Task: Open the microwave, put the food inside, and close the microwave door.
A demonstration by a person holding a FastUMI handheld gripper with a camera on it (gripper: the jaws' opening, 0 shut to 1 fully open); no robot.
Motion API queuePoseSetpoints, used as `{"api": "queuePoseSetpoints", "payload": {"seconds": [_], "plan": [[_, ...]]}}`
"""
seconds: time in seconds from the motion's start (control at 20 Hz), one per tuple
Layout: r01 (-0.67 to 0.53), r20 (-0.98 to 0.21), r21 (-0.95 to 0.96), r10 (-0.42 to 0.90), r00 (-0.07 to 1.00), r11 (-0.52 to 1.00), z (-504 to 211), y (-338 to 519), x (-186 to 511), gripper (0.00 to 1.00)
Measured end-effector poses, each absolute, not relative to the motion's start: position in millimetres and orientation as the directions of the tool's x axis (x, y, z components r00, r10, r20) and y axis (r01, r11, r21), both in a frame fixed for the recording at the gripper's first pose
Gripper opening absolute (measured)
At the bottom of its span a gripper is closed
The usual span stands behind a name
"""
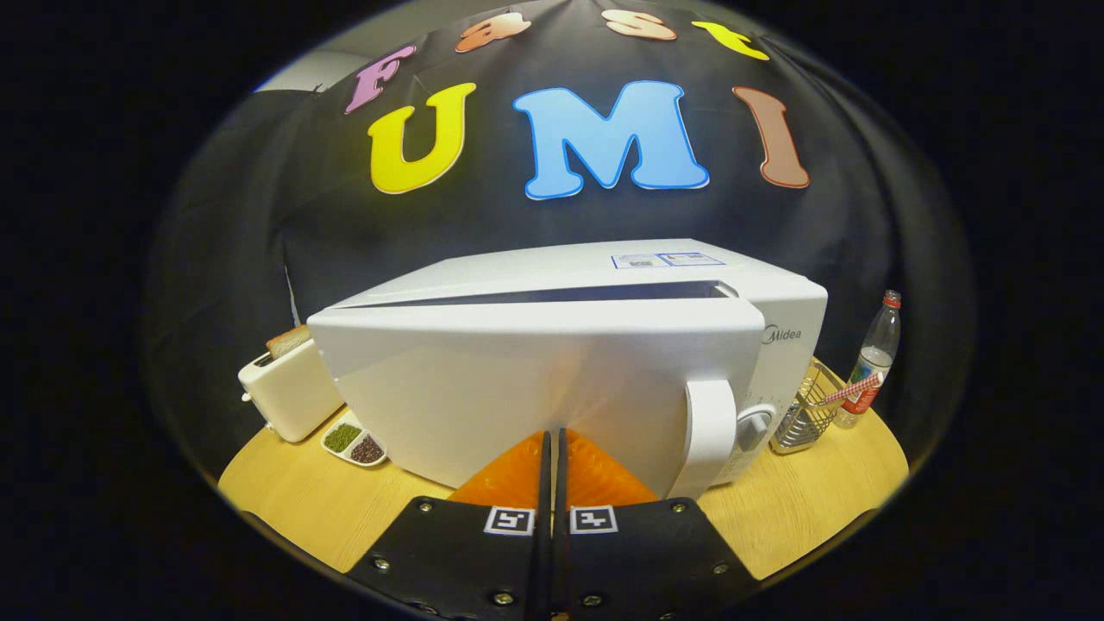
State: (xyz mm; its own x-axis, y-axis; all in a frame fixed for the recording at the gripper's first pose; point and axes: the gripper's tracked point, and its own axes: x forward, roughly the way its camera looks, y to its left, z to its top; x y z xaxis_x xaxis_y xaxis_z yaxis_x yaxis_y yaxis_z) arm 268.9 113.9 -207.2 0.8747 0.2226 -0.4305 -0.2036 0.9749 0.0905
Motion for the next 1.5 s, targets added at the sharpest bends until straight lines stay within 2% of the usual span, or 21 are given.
{"api": "queuePoseSetpoints", "payload": {"seconds": [0.5,1.05,1.25,1.35,1.4,1.45,1.5], "plan": [[-0.17,-0.431,0.04,0.171,0.886,0.985,-211,120,276,0.01],[-0.195,-0.193,-0.004,0.19,0.963,0.981,-95,146,154,0.02],[-0.191,-0.154,0.006,0.189,0.97,0.982,-80,145,106,0.05],[-0.191,-0.138,0.012,0.191,0.972,0.982,-77,143,84,0.37],[-0.189,-0.131,0.015,0.189,0.973,0.982,-77,141,75,0.61],[-0.188,-0.123,0.015,0.188,0.974,0.982,-76,140,68,0.73],[-0.183,-0.12,0.013,0.184,0.976,0.983,-76,138,62,0.93]]}}
